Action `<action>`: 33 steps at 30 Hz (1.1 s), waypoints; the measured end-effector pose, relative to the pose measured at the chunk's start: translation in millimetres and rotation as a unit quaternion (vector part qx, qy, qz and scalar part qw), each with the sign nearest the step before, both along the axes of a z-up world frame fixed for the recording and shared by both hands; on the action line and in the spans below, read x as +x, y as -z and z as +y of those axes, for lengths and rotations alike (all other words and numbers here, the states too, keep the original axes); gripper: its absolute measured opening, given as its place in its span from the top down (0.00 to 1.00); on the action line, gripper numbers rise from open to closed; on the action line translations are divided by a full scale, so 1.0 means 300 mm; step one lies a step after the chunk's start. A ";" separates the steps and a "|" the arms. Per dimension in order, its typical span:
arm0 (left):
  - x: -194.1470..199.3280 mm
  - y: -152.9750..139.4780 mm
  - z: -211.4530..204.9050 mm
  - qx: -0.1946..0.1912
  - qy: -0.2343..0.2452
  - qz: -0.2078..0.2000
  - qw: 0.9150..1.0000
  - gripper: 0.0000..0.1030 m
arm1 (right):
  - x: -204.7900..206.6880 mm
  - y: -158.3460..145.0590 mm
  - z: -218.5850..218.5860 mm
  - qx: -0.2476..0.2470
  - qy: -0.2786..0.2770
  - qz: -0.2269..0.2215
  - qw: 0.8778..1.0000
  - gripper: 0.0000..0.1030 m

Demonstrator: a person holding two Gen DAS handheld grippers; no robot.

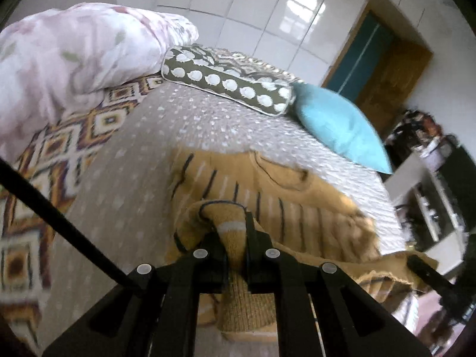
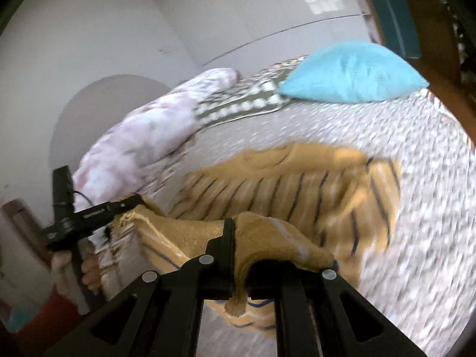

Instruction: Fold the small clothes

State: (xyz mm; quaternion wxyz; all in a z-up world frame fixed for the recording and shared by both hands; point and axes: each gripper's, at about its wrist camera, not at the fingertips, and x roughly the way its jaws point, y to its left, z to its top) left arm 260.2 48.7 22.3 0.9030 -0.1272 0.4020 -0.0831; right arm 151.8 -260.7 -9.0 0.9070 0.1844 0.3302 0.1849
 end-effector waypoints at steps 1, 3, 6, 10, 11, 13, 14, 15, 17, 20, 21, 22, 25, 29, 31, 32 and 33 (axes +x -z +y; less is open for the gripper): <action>0.048 0.015 -0.023 0.014 -0.001 0.005 1.000 0.92 | 0.072 0.015 -0.012 -0.005 0.014 0.011 1.000 0.94; 0.140 0.061 -0.058 0.037 -0.001 0.023 0.999 0.92 | 0.167 0.054 -0.031 -0.005 0.031 0.031 0.999 0.94; 0.232 0.129 -0.081 0.045 0.000 0.043 0.998 0.92 | 0.277 0.115 -0.060 -0.001 0.047 0.058 0.997 0.94; 0.312 0.177 -0.084 0.044 0.007 0.054 0.998 0.89 | 0.418 0.191 -0.099 0.004 0.063 0.087 0.994 0.94; 0.332 0.184 -0.087 0.044 0.007 0.055 0.997 0.89 | 0.445 0.205 -0.104 0.005 0.066 0.092 0.994 0.94; 0.372 0.198 -0.088 0.038 0.003 0.062 0.997 0.89 | 0.491 0.226 -0.106 0.007 0.070 0.099 0.993 0.93; 0.390 0.203 -0.086 0.029 0.001 0.067 0.997 0.88 | 0.518 0.240 -0.109 0.012 0.072 0.104 0.992 0.93; 0.409 0.211 -0.078 0.013 -0.001 0.074 0.997 0.86 | 0.546 0.255 -0.118 0.025 0.075 0.112 0.991 0.91; 0.438 0.229 -0.050 -0.037 -0.008 0.094 0.995 0.70 | 0.581 0.280 -0.142 0.056 0.082 0.129 0.987 0.86; 0.449 0.238 -0.002 -0.111 -0.012 0.101 0.989 0.54 | 0.629 0.313 -0.187 0.110 0.089 0.146 0.979 0.77; 0.452 0.237 0.016 -0.136 -0.013 0.103 0.985 0.52 | 0.642 0.323 -0.204 0.128 0.094 0.149 0.976 0.75; 0.452 0.236 0.030 -0.157 -0.013 0.104 0.982 0.50 | 0.646 0.325 -0.213 0.137 0.096 0.150 0.975 0.74; 0.444 0.211 0.078 -0.183 -0.032 0.091 0.978 0.36 | 0.665 0.331 -0.241 0.167 0.105 0.151 0.969 0.70; 0.422 0.164 0.131 -0.172 -0.045 0.073 0.981 0.33 | 0.672 0.324 -0.274 0.195 0.123 0.148 0.962 0.46; 0.406 0.155 0.153 -0.156 -0.048 0.069 0.984 0.33 | 0.663 0.304 -0.307 0.190 0.161 0.139 0.959 0.34; 0.395 0.149 0.160 -0.143 -0.047 0.068 0.986 0.33 | 0.658 0.297 -0.322 0.190 0.170 0.138 0.957 0.34; 0.372 0.142 0.162 -0.120 -0.042 0.066 0.990 0.33 | 0.651 0.289 -0.337 0.191 0.177 0.138 0.956 0.34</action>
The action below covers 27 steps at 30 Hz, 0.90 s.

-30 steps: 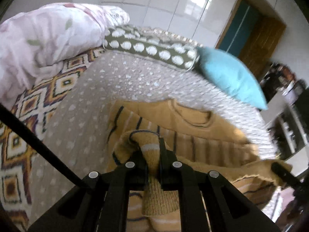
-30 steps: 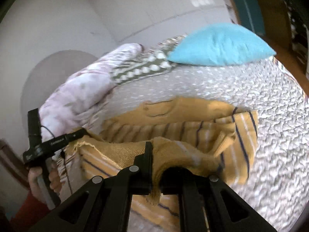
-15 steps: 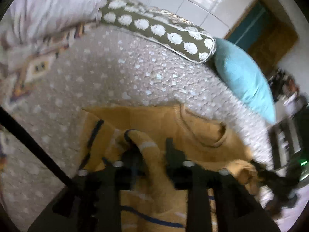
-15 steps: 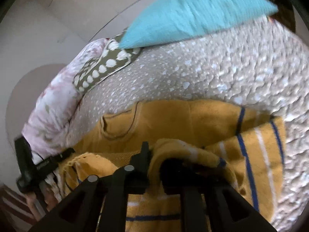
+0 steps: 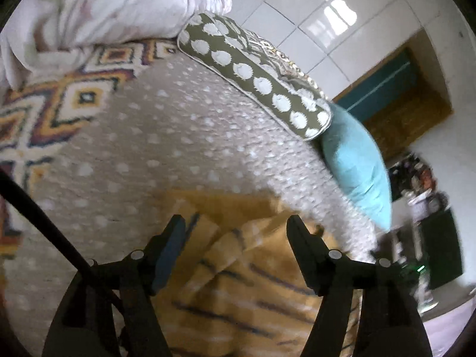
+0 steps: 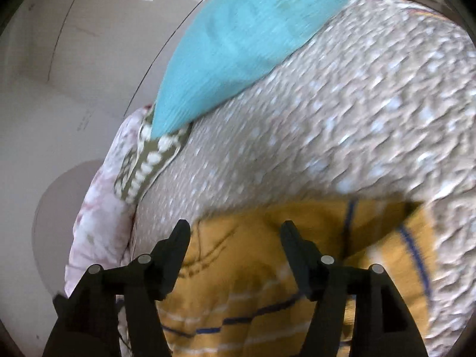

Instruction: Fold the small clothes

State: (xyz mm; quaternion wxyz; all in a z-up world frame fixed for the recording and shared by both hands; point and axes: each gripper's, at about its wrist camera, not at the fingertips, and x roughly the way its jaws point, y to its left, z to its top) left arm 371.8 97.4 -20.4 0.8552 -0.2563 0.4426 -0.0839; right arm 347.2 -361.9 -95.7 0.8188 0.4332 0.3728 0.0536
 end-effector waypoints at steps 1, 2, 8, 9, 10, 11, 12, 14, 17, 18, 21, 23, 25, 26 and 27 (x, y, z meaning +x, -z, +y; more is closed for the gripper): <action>-0.015 -0.002 0.007 0.012 0.005 -0.003 1.000 0.33 | -0.022 -0.016 -0.018 -0.002 0.003 0.000 1.000 0.34; -0.040 -0.005 0.012 0.028 0.014 -0.007 0.999 0.33 | -0.043 -0.027 -0.028 -0.004 -0.002 -0.005 1.000 0.34; -0.241 0.051 0.011 0.097 0.086 -0.013 0.992 0.32 | -0.330 -0.059 0.009 -0.087 -0.096 -0.021 0.991 0.34; -0.277 0.070 0.008 0.103 0.099 -0.013 0.990 0.32 | -0.388 -0.053 0.020 -0.101 -0.107 -0.022 0.989 0.34; -0.303 0.088 0.000 0.108 0.110 -0.013 0.988 0.32 | -0.426 -0.046 0.025 -0.110 -0.112 -0.023 0.987 0.34; -0.327 0.108 -0.009 0.112 0.122 -0.012 0.986 0.32 | -0.485 -0.032 0.038 -0.124 -0.118 -0.023 0.985 0.34; -0.347 0.131 -0.020 0.114 0.134 -0.009 0.984 0.32 | -0.525 -0.019 0.040 -0.136 -0.121 -0.022 0.983 0.34; -0.368 0.171 -0.046 0.124 0.139 -0.003 0.982 0.32 | -0.589 0.015 0.069 -0.163 -0.127 -0.019 0.978 0.34; -0.349 0.205 -0.073 0.143 0.133 0.026 0.980 0.76 | -0.602 0.064 0.132 -0.170 -0.146 -0.012 0.974 0.52; -0.337 0.203 -0.071 0.139 0.137 0.042 0.980 0.87 | -0.592 0.074 0.152 -0.173 -0.154 -0.007 0.973 0.76; -0.355 0.117 -0.038 0.153 0.125 0.033 0.980 0.91 | -0.592 0.046 0.123 -0.170 -0.152 -0.004 0.974 0.90; -0.385 0.074 -0.005 0.163 0.120 0.026 0.979 0.91 | -0.627 0.001 0.071 -0.188 -0.132 -0.012 0.973 0.93; -0.406 0.069 0.016 0.172 0.116 0.027 0.978 0.91 | -0.656 -0.003 0.026 -0.183 -0.121 -0.007 0.976 0.93; -0.417 0.074 0.021 0.182 0.114 0.027 0.976 0.88 | -0.669 0.014 0.009 -0.178 -0.119 0.002 0.977 0.93; -0.437 0.085 0.028 0.198 0.109 0.026 0.974 0.87 | -0.674 0.029 0.007 -0.179 -0.120 0.010 0.976 0.90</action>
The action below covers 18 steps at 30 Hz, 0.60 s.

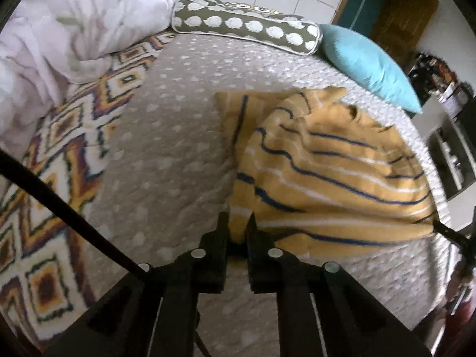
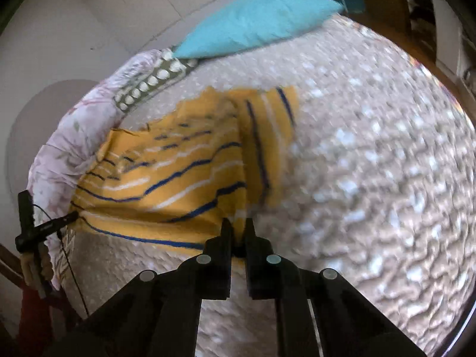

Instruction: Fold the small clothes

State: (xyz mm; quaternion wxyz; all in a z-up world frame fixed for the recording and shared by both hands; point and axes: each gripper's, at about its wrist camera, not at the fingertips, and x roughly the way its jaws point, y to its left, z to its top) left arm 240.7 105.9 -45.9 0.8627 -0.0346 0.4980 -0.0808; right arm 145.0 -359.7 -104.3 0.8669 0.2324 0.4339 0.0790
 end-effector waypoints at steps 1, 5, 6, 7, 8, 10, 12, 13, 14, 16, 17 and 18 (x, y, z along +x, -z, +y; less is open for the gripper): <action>-0.010 0.003 0.003 0.008 -0.004 -0.002 1.000 0.86 | -0.008 0.016 0.004 -0.009 0.000 0.012 1.000 0.87; -0.097 0.012 0.056 0.026 -0.039 -0.026 0.999 0.71 | -0.063 -0.041 0.014 -0.057 0.033 -0.016 0.998 0.83; -0.114 0.011 0.071 0.019 -0.045 -0.033 0.998 0.67 | -0.070 -0.067 0.012 -0.060 0.037 -0.029 0.997 0.83; -0.132 0.013 0.084 0.012 -0.052 -0.042 0.998 0.57 | -0.066 -0.107 0.014 -0.063 0.041 -0.049 0.996 0.83; -0.146 0.018 0.097 0.004 -0.063 -0.052 0.997 0.47 | -0.051 -0.134 0.024 -0.067 0.041 -0.060 0.995 0.83; -0.156 0.043 0.117 -0.010 -0.086 -0.068 0.994 0.39 | 0.003 -0.166 0.065 -0.074 0.034 -0.071 0.994 0.83; -0.147 0.088 0.130 -0.003 -0.107 -0.069 0.992 0.39 | 0.094 -0.182 0.130 -0.087 0.016 -0.070 0.994 0.83; -0.138 0.113 0.126 0.005 -0.112 -0.065 0.992 0.39 | 0.171 -0.183 0.174 -0.092 0.001 -0.067 0.993 0.83; -0.131 0.141 0.125 0.010 -0.115 -0.060 0.992 0.39 | 0.219 -0.176 0.202 -0.094 -0.007 -0.062 0.994 0.83; -0.130 0.164 0.112 0.021 -0.113 -0.073 0.991 0.36 | 0.364 -0.150 0.258 -0.101 -0.020 -0.044 0.994 0.83; -0.129 0.163 0.106 0.024 -0.109 -0.075 0.991 0.32 | 0.418 -0.135 0.276 -0.109 -0.020 -0.035 0.993 0.83; -0.126 0.168 0.107 0.024 -0.107 -0.073 0.991 0.32 | 0.495 -0.107 0.297 -0.121 -0.017 -0.022 0.992 0.83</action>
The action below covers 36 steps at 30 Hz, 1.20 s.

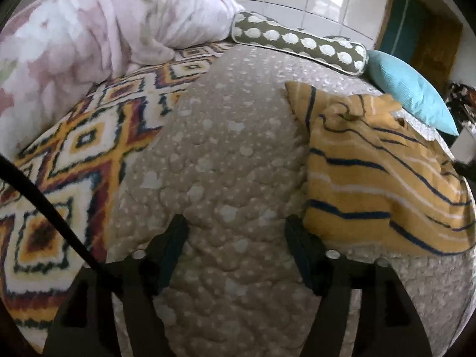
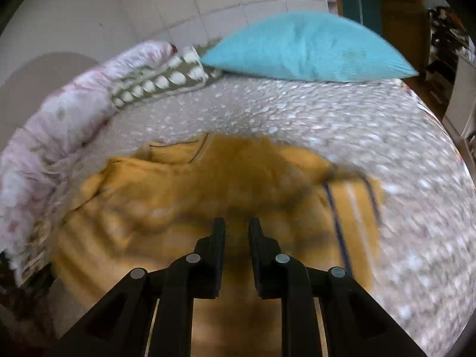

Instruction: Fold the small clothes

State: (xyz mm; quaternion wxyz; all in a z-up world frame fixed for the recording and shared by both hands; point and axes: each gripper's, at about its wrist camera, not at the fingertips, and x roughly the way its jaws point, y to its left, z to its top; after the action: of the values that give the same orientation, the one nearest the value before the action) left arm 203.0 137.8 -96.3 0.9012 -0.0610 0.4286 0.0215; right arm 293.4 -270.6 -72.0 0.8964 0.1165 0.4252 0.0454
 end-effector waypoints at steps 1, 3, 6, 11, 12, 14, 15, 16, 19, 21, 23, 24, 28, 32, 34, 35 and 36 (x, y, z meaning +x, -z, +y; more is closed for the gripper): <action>0.006 0.007 0.003 -0.002 -0.001 0.002 1.000 0.30 | 0.062 0.027 0.009 -0.010 0.006 0.015 1.000 0.83; 0.012 0.014 0.001 -0.001 0.001 0.004 1.000 0.27 | 0.160 0.092 0.015 -0.022 0.023 0.047 0.998 0.82; 0.020 0.020 -0.019 0.014 0.008 0.007 1.000 0.23 | 0.221 0.097 0.026 -0.045 0.046 0.066 0.996 0.81; -0.006 0.011 0.010 -0.021 0.011 -0.017 1.000 0.22 | 0.171 -0.082 0.214 -0.070 0.002 0.001 0.998 0.76; -0.014 0.008 0.027 -0.039 0.012 -0.023 0.999 0.22 | 0.167 -0.097 0.282 -0.061 -0.025 0.000 0.998 0.76; -0.023 0.004 0.054 -0.070 0.014 -0.030 0.997 0.22 | 0.186 -0.091 0.423 -0.052 -0.080 0.016 0.995 0.76; -0.028 0.002 0.068 -0.086 0.014 -0.034 0.996 0.22 | 0.198 -0.082 0.476 -0.052 -0.100 0.025 0.993 0.76; -0.033 -0.001 0.076 -0.096 0.015 -0.038 0.995 0.22 | 0.212 -0.069 0.550 -0.057 -0.124 0.031 0.990 0.76; -0.061 -0.014 0.101 -0.127 0.025 -0.048 0.990 0.22 | 0.291 -0.030 0.764 -0.117 -0.158 0.025 0.980 0.77; -0.085 -0.026 0.115 -0.141 0.031 -0.055 0.988 0.22 | 0.368 -0.001 0.873 -0.140 -0.163 0.031 0.976 0.77; -0.113 -0.046 0.138 -0.153 0.031 -0.066 0.985 0.22 | 0.447 0.035 0.966 -0.164 -0.156 0.046 0.973 0.77; -0.122 -0.056 0.150 -0.157 0.028 -0.072 0.985 0.22 | 0.469 0.045 0.989 -0.174 -0.153 0.049 0.972 0.77; -0.158 -0.099 0.202 -0.152 0.004 -0.099 0.983 0.22 | 0.506 0.029 1.055 -0.224 -0.149 0.051 0.962 0.77; -0.161 -0.107 0.243 -0.155 -0.026 -0.095 0.983 0.22 | 0.421 -0.092 1.028 -0.196 -0.162 0.016 0.967 0.64; -0.161 -0.103 0.262 -0.149 -0.045 -0.089 0.984 0.22 | 0.349 -0.133 1.017 -0.178 -0.177 0.007 0.968 0.62; -0.162 -0.101 0.270 -0.145 -0.055 -0.086 0.984 0.22 | 0.293 -0.147 1.017 -0.173 -0.192 0.005 0.966 0.61; -0.160 -0.102 0.273 -0.138 -0.061 -0.085 0.985 0.22 | 0.242 -0.152 1.018 -0.175 -0.204 0.004 0.963 0.59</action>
State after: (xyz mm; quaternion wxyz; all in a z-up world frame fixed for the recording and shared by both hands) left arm 154.9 219.8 -65.6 0.9141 -0.2124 0.3451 0.0122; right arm 366.1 34.8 -26.4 0.8729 -0.1311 0.4445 0.1522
